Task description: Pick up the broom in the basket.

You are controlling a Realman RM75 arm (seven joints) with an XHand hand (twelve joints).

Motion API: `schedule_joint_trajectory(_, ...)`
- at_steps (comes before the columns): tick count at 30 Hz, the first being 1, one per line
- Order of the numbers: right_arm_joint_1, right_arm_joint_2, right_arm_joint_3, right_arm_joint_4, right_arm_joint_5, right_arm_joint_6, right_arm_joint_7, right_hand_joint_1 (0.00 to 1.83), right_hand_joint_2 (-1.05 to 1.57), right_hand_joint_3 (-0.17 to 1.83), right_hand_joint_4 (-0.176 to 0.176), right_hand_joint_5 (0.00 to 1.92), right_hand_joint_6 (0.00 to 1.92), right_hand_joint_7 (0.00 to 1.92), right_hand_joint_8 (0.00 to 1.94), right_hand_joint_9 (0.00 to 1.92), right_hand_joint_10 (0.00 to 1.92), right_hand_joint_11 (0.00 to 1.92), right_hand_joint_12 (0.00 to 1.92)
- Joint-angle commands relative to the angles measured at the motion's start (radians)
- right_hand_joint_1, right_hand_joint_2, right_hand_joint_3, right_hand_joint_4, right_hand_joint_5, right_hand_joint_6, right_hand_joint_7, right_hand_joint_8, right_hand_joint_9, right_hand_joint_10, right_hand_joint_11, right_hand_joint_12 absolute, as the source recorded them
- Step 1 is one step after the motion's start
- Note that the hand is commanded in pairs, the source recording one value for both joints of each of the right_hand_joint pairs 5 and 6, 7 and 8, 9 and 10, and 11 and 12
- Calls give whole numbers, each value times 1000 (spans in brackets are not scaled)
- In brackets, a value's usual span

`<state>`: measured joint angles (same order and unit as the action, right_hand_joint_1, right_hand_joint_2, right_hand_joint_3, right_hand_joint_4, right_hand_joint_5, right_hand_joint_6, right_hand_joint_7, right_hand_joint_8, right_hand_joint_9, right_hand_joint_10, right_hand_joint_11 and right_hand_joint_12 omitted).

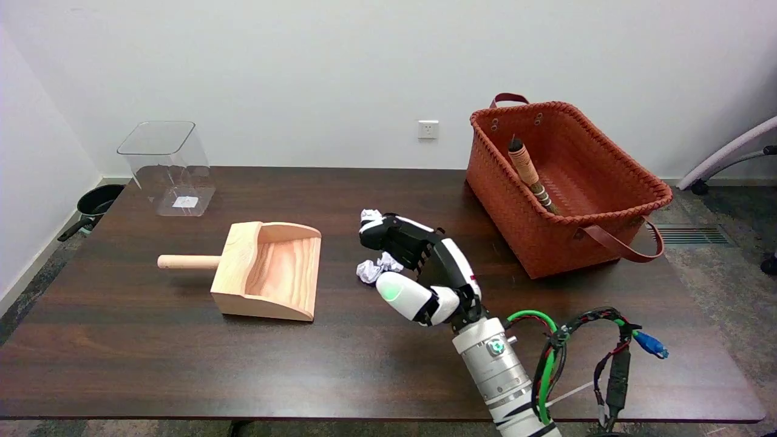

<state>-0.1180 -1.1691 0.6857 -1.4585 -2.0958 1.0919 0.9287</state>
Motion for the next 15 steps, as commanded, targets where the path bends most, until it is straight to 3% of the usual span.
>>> schedule_joint_trajectory(1, 79, -72, 11, 157, -4, -36, 62, 855, 58, 912, 0, 780, 780, 567, 567, 575, 575, 530, 530)
schedule_joint_trajectory(15, 125, -44, 41, 234, -2, -26, 345, 887, 131, 798, 0, 713, 713, 603, 603, 643, 643, 622, 622)
